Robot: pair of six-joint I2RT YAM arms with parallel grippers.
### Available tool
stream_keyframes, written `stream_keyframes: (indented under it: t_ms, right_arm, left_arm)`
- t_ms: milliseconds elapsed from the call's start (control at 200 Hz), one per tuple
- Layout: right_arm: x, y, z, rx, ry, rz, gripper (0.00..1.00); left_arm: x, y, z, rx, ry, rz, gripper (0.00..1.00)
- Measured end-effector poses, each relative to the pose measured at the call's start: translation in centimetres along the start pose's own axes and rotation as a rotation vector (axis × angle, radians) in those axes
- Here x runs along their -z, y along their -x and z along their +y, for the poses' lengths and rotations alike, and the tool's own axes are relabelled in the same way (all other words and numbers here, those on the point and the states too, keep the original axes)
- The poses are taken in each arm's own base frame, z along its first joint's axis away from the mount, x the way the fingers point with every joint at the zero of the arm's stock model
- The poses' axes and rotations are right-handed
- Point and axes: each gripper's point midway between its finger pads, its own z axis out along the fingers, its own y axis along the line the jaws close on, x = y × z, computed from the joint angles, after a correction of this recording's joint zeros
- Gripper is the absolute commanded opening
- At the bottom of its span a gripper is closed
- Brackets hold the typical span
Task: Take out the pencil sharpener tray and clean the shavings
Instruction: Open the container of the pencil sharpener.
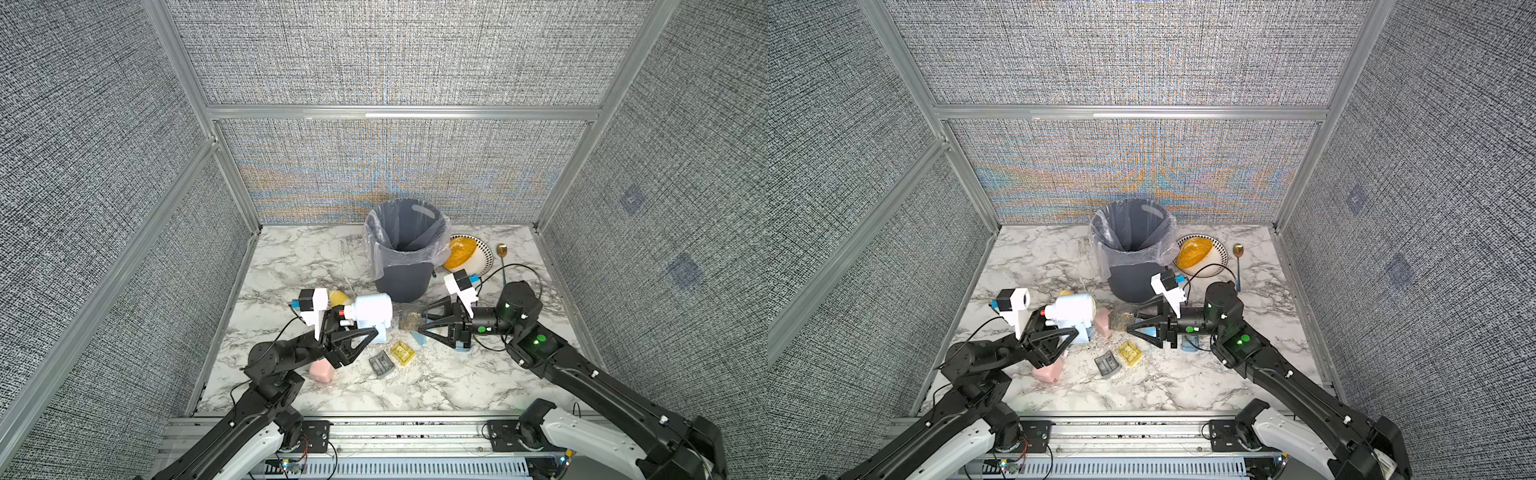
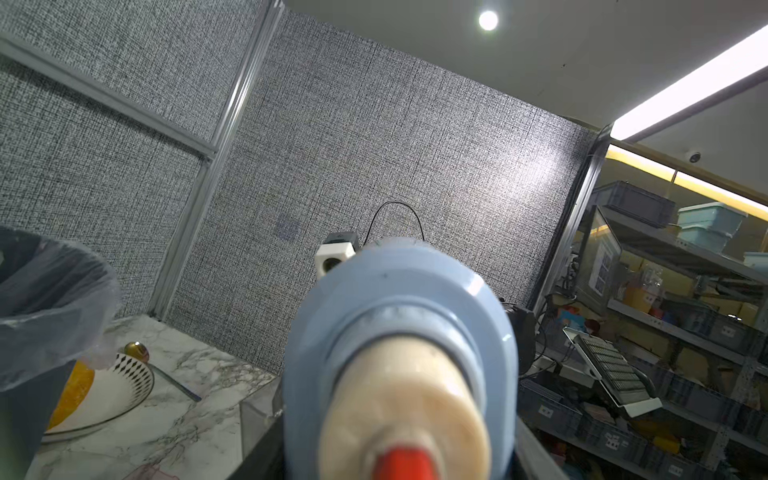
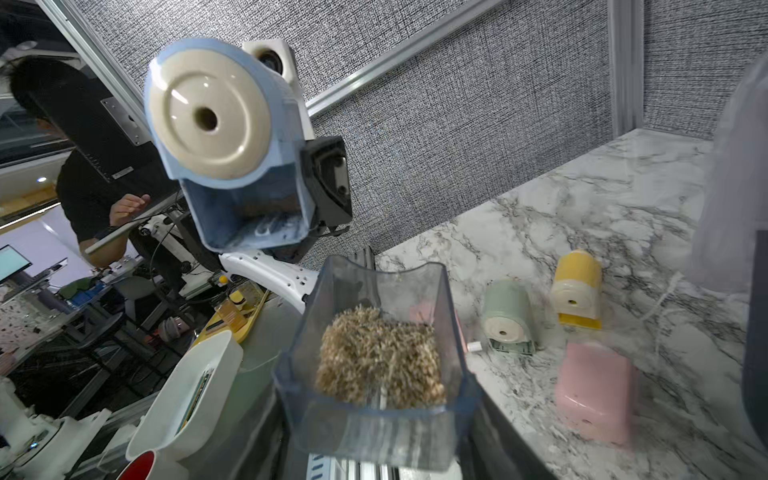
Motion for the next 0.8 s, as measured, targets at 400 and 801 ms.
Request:
stream_keyframes:
  t_ms: [400,801]
  right_arm:
    - [1.0,1.4,-0.8,0.039,-0.081,-0.015,0.41]
    - [0.6,8.7,-4.4,0.043,-0.233,-0.117,0.41]
  left_arm:
    - [0.1,0.1,-0.2,-0.012,0.025,0.022,0.0]
    - [-3.3,2.6,2.5,-0.122,0.141,0.113,0.0]
